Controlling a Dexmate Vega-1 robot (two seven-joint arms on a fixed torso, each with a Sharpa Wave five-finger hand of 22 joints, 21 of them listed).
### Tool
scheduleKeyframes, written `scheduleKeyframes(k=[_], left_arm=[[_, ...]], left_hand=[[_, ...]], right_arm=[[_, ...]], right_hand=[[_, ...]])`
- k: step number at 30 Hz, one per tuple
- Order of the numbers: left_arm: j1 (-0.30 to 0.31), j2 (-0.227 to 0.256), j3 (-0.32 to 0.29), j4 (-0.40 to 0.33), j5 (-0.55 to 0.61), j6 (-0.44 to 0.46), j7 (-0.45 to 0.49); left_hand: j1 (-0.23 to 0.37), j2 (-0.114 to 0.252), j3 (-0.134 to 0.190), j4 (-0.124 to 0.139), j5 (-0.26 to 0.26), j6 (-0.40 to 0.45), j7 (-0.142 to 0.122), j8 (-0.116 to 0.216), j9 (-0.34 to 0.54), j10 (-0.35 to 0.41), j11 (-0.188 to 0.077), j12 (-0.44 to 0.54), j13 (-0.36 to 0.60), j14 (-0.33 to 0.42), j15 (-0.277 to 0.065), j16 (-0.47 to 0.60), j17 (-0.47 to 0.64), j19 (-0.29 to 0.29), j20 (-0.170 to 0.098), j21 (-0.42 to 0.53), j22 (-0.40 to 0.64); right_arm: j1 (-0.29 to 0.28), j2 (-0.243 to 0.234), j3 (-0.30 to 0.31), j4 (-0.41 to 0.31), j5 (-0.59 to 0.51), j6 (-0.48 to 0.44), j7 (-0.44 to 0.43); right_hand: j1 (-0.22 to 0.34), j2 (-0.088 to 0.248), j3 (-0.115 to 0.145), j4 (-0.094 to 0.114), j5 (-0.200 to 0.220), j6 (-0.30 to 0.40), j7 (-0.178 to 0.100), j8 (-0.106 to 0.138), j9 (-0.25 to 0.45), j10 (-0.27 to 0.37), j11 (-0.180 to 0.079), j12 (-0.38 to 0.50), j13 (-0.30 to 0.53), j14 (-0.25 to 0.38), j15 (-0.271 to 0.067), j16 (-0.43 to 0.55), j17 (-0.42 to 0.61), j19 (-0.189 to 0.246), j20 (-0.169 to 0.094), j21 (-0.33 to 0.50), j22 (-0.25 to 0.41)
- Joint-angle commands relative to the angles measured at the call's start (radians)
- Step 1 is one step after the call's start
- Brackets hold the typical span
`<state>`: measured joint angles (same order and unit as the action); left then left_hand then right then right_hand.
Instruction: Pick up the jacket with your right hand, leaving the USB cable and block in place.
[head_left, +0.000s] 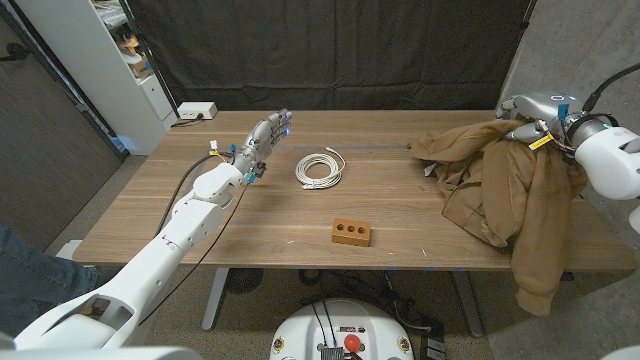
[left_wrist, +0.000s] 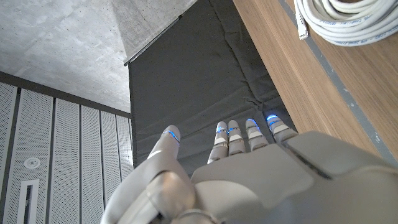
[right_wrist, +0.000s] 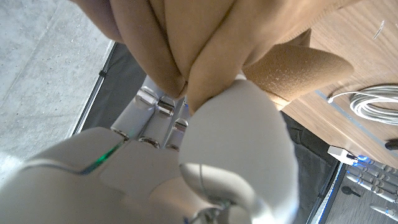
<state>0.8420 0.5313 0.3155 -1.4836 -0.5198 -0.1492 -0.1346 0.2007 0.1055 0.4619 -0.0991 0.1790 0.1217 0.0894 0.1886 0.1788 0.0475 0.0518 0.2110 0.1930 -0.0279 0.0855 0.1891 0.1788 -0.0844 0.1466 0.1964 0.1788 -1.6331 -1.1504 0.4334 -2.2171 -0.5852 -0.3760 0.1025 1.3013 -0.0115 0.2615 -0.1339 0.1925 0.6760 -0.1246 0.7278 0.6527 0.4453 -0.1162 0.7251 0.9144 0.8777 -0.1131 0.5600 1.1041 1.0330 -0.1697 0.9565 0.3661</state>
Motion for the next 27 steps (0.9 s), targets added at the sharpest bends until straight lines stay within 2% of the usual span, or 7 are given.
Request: scheduleKeyframes(k=[1,7,27], left_arm=[[0.004,0.003,-0.003,-0.007,-0.003,-0.007,-0.008],[0.005,0.004,-0.005,-0.011,-0.002,-0.012,-0.009],[0.002,-0.003,-0.006,0.003,-0.005,-0.023,-0.015]], left_hand=[[-0.003,0.0,0.007,0.005,-0.002,0.005,0.001,0.002,0.004,0.0,0.002,0.002,0.004,-0.002,0.008,-0.001,0.003,-0.001,0.012,0.004,0.004],[-0.003,0.0,0.008,0.005,-0.002,0.005,0.0,0.002,0.004,0.001,0.001,0.002,0.004,-0.002,0.008,-0.001,0.003,-0.001,0.012,0.005,0.004],[-0.002,0.001,0.009,0.005,-0.002,0.005,0.002,0.002,0.004,0.001,0.002,0.002,0.004,-0.002,0.007,-0.001,0.003,-0.001,0.01,0.005,0.004]], right_arm=[[0.025,0.076,0.059,-0.047,-0.066,0.039,0.085],[0.039,0.098,0.078,-0.069,-0.087,0.049,0.112],[0.097,0.145,0.132,-0.111,-0.161,0.086,0.174]], right_hand=[[0.141,0.151,0.001,0.004,0.004,0.009,-0.001,-0.008,-0.003,0.017,0.001,-0.005,0.0,0.017,-0.111,-0.002,0.009,-0.01,-0.054,0.01,0.001],[0.135,0.151,0.001,0.005,0.003,0.009,-0.004,-0.015,-0.014,0.042,-0.002,0.001,0.008,0.025,-0.111,0.0,0.021,-0.014,-0.055,0.022,-0.002],[0.132,0.152,0.007,0.002,0.003,0.007,-0.004,-0.017,-0.015,0.029,-0.003,-0.011,0.028,0.037,-0.11,-0.003,0.049,-0.024,-0.055,0.05,-0.011]])
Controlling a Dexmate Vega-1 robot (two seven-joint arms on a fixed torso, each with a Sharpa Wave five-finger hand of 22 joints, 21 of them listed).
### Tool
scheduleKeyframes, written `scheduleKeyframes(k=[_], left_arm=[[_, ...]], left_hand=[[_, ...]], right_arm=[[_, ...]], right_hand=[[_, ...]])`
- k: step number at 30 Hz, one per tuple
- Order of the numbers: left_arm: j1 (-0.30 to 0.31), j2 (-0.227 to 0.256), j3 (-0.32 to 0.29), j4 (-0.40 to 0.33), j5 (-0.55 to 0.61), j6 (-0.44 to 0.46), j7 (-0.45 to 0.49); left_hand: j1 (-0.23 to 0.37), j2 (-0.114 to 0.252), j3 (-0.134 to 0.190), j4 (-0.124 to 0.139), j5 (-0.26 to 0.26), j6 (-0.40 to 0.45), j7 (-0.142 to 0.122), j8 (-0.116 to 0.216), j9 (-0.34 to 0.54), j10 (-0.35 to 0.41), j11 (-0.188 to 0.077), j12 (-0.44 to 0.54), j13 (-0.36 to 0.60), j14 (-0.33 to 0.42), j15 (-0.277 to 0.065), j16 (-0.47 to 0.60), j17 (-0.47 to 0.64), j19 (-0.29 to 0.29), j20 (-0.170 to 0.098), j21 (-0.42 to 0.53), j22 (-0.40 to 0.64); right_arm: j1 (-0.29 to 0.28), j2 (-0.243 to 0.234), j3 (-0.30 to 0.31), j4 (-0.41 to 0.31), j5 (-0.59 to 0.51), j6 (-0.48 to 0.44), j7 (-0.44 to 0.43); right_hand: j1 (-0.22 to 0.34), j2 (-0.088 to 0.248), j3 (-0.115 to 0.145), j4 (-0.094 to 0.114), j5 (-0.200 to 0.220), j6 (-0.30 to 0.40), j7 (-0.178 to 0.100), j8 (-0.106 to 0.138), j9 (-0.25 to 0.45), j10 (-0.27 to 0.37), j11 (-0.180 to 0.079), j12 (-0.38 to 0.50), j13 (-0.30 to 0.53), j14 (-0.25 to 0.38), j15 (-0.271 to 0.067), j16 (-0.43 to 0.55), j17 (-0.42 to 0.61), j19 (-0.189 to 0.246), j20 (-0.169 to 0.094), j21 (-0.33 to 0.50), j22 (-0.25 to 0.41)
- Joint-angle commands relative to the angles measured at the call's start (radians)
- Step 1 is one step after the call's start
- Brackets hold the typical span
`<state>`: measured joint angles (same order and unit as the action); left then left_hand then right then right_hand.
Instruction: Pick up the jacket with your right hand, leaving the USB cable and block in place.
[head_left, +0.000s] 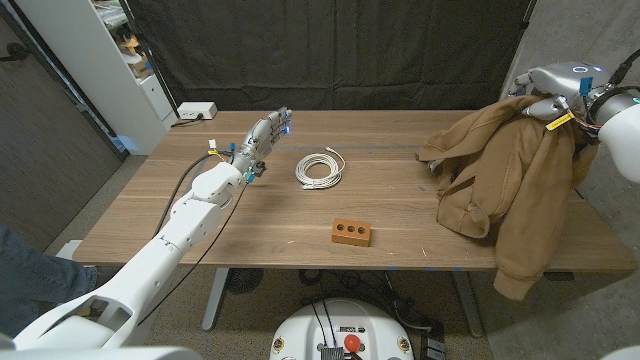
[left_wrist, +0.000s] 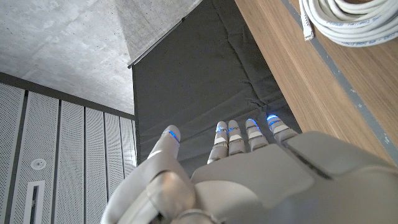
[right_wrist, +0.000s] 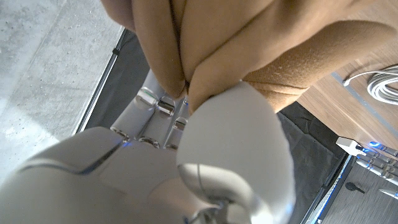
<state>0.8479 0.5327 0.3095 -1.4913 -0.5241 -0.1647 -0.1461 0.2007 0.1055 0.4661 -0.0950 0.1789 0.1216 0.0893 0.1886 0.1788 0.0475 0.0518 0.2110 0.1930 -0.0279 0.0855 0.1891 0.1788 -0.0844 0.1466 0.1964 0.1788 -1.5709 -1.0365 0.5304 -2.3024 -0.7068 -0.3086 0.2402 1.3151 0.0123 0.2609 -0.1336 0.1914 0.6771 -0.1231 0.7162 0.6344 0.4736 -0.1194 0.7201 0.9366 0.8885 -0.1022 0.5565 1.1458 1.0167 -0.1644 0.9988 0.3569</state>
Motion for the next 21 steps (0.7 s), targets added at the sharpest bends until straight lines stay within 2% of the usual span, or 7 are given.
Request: scheduleKeyframes(k=[1,21], left_arm=[[-0.004,-0.004,-0.001,0.01,-0.001,-0.008,-0.004],[-0.024,-0.011,0.008,0.02,0.004,-0.006,-0.011]], left_hand=[[-0.002,0.002,0.005,0.0,-0.002,0.006,0.003,0.002,0.004,0.001,0.002,0.002,0.004,-0.002,0.007,-0.001,0.003,-0.001,0.01,0.005,0.004],[0.0,0.002,0.007,0.0,-0.002,0.002,0.003,0.0,0.004,0.001,0.0,0.002,0.004,-0.002,0.007,-0.001,0.003,-0.002,0.012,0.005,0.004]], right_arm=[[0.037,0.034,0.041,-0.027,-0.041,0.023,0.038],[0.125,0.05,0.093,-0.055,-0.052,0.049,0.105]], right_hand=[[0.118,0.128,0.008,0.001,0.004,0.005,-0.005,-0.004,0.005,0.0,0.001,-0.007,0.007,0.026,-0.12,0.001,0.008,-0.009,-0.061,0.009,-0.002],[0.111,0.133,0.013,0.003,0.003,0.006,-0.01,-0.004,0.004,0.028,0.001,-0.026,-0.01,0.044,-0.121,0.003,0.031,-0.018,-0.061,0.034,-0.013]])
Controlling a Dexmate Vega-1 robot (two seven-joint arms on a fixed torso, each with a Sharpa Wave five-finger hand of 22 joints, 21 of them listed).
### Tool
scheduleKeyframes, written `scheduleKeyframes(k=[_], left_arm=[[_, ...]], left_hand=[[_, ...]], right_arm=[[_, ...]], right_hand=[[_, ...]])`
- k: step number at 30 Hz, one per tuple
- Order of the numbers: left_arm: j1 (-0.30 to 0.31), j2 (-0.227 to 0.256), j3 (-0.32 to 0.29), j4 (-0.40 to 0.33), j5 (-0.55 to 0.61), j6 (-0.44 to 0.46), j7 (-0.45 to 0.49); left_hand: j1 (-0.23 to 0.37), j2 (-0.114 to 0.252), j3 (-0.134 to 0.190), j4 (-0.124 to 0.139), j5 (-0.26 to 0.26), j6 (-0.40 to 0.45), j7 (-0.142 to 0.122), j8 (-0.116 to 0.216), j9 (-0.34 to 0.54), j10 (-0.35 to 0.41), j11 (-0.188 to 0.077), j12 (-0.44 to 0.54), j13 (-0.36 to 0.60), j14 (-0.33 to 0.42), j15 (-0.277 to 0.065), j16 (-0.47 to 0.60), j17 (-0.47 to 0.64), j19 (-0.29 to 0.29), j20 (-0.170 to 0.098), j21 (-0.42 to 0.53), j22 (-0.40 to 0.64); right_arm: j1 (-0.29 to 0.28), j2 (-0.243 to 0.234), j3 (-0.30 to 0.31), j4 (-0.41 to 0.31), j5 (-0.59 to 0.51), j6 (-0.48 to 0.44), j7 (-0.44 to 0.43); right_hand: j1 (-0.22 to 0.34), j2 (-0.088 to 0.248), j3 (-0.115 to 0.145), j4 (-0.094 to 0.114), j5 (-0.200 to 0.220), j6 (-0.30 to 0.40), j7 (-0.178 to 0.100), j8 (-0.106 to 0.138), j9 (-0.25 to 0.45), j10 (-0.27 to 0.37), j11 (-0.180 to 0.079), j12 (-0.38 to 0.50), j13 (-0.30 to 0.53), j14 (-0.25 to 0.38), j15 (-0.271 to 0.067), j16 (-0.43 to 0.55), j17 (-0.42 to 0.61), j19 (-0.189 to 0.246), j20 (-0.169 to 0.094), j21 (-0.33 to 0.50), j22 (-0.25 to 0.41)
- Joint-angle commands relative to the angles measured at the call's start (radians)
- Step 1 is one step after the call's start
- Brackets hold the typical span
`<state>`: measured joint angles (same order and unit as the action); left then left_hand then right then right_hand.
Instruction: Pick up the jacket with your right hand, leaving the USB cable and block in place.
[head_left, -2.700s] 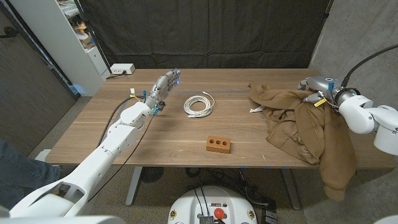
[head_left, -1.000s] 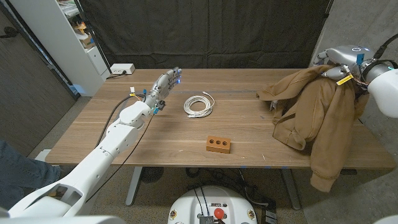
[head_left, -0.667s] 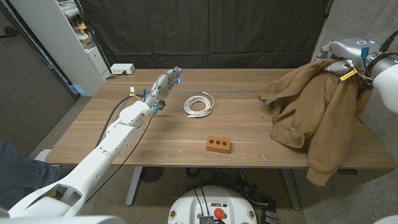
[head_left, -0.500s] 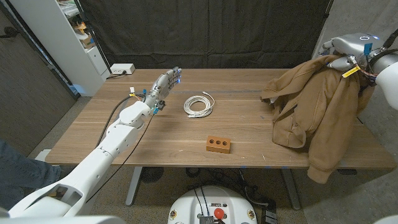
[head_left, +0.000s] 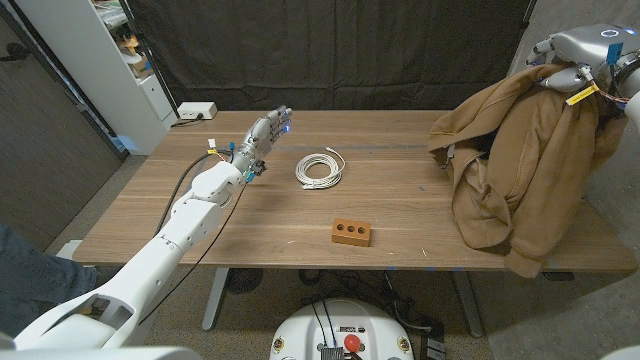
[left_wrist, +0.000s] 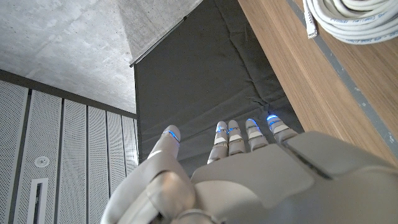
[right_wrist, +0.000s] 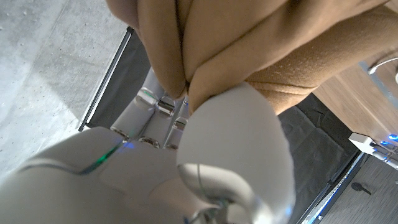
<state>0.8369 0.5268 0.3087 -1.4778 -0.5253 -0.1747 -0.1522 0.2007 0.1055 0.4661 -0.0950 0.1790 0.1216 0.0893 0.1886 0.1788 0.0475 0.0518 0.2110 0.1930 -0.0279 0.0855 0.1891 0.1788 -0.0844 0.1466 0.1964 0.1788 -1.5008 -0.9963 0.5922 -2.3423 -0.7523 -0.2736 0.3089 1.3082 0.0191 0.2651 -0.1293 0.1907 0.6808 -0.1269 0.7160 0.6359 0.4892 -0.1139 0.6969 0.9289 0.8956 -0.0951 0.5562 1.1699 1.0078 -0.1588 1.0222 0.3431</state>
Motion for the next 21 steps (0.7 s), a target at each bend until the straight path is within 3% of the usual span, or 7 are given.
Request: scheduleKeyframes(k=[1,21], left_arm=[[-0.014,-0.005,0.009,0.007,0.007,0.004,-0.004],[-0.036,-0.015,0.02,0.028,0.011,0.005,-0.015]], left_hand=[[0.0,0.002,0.007,0.0,-0.002,0.002,0.004,0.0,0.004,0.0,0.0,0.002,0.004,-0.002,0.007,-0.001,0.003,-0.002,0.012,0.005,0.004],[0.001,0.003,0.008,-0.001,-0.003,0.003,0.003,0.001,0.004,0.0,0.001,0.002,0.004,-0.003,0.008,-0.001,0.003,-0.003,0.012,0.004,0.004]], right_arm=[[0.059,0.008,0.031,-0.018,-0.012,0.011,0.041],[0.147,-0.007,0.077,-0.041,-0.028,0.029,0.126]], right_hand=[[0.117,0.126,0.009,-0.001,0.003,0.002,-0.006,-0.003,0.004,0.014,-0.004,-0.005,-0.005,0.038,-0.127,0.004,0.008,-0.01,-0.067,0.012,0.001],[0.113,0.124,0.01,-0.003,0.002,0.0,-0.01,-0.004,0.002,0.029,-0.005,-0.014,0.005,0.056,-0.128,0.005,0.015,-0.015,-0.068,0.037,-0.012]])
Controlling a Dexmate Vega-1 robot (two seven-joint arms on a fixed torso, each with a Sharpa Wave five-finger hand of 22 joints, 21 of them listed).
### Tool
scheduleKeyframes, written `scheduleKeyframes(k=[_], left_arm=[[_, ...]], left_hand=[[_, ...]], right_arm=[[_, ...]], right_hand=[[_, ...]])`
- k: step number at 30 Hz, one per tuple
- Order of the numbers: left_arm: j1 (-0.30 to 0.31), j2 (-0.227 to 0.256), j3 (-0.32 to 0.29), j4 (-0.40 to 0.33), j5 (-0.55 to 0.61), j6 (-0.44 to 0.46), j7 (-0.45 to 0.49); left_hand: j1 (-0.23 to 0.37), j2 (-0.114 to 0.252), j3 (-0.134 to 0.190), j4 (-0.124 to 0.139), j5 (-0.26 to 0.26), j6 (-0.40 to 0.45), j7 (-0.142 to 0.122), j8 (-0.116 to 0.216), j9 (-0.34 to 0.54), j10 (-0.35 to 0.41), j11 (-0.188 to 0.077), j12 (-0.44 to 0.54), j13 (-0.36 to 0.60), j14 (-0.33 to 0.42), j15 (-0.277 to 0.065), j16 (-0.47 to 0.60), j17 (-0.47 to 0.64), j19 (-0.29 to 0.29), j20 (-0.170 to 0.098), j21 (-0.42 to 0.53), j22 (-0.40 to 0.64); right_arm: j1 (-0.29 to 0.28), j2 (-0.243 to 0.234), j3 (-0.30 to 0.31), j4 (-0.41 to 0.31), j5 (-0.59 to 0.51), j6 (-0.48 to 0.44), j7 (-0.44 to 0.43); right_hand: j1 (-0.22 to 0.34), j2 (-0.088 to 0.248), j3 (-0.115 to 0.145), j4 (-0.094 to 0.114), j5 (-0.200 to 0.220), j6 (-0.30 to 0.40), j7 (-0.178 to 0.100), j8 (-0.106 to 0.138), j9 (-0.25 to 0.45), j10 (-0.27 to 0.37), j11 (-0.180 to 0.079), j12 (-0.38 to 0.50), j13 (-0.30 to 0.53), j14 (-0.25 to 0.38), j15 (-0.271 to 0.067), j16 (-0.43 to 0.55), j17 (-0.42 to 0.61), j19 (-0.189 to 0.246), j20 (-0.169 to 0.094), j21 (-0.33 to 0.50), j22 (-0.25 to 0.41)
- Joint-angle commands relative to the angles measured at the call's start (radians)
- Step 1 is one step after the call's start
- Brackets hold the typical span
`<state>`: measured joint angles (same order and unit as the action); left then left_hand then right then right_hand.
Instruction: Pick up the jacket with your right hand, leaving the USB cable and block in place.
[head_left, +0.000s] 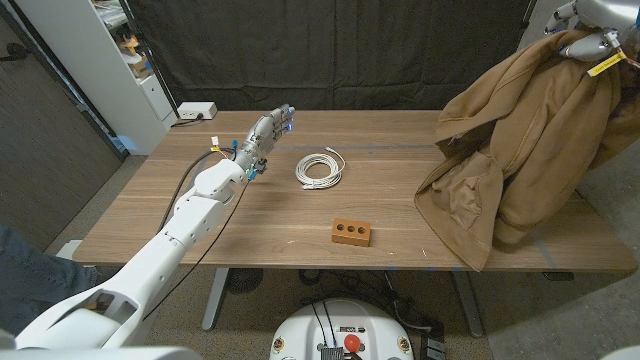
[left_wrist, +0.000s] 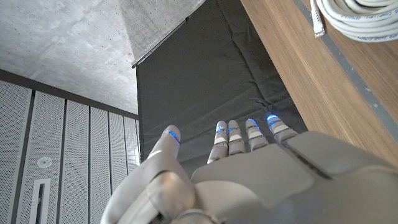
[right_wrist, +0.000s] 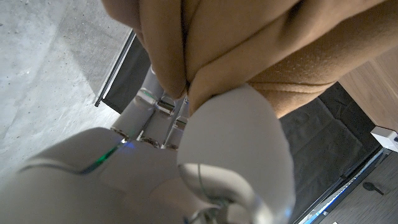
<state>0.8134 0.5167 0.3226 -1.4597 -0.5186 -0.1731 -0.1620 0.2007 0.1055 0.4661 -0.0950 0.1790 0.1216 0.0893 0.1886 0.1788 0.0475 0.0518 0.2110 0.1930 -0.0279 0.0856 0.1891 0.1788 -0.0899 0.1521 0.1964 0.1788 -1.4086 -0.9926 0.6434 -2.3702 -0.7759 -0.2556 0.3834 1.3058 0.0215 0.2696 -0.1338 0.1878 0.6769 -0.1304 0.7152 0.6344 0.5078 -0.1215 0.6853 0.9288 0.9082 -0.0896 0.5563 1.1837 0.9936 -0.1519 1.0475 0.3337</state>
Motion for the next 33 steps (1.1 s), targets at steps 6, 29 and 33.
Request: scheduleKeyframes(k=[6,29,33], left_arm=[[-0.015,-0.005,0.007,0.008,0.006,0.003,-0.005],[-0.027,-0.016,0.018,0.017,0.013,0.004,-0.006],[-0.031,-0.018,0.02,0.025,0.014,0.003,-0.01]], left_hand=[[0.001,0.003,0.009,-0.001,-0.003,0.003,0.003,0.001,0.004,0.001,0.001,0.002,0.004,-0.003,0.008,-0.001,0.003,0.003,0.007,0.005,0.004],[0.004,0.006,0.011,-0.002,-0.003,0.004,0.004,0.001,0.004,0.001,0.0,0.002,0.004,-0.003,0.008,-0.001,0.003,0.001,0.009,0.004,0.004],[0.005,0.006,0.012,-0.002,-0.003,0.003,0.004,0.001,0.004,0.001,0.001,0.001,0.004,-0.003,0.009,-0.001,0.003,0.001,0.008,0.004,0.004]], right_arm=[[0.085,-0.022,0.026,-0.02,-0.012,-0.009,0.089],[0.197,-0.062,0.043,-0.022,0.052,-0.028,0.137],[0.219,-0.074,0.036,-0.025,0.057,-0.041,0.137]], right_hand=[[0.116,0.122,0.006,0.0,0.005,0.004,-0.009,-0.002,0.005,0.019,0.001,-0.004,0.008,0.044,-0.132,0.004,0.003,-0.004,-0.074,0.019,-0.007],[0.112,0.122,0.007,-0.001,0.005,0.003,-0.008,-0.001,0.006,0.016,0.003,-0.021,0.015,0.044,-0.132,0.001,0.005,-0.016,-0.075,0.038,-0.021],[0.112,0.122,0.007,-0.001,0.005,0.001,-0.007,-0.001,0.007,0.018,0.001,-0.022,0.017,0.047,-0.132,0.002,0.006,-0.018,-0.075,0.041,-0.023]])
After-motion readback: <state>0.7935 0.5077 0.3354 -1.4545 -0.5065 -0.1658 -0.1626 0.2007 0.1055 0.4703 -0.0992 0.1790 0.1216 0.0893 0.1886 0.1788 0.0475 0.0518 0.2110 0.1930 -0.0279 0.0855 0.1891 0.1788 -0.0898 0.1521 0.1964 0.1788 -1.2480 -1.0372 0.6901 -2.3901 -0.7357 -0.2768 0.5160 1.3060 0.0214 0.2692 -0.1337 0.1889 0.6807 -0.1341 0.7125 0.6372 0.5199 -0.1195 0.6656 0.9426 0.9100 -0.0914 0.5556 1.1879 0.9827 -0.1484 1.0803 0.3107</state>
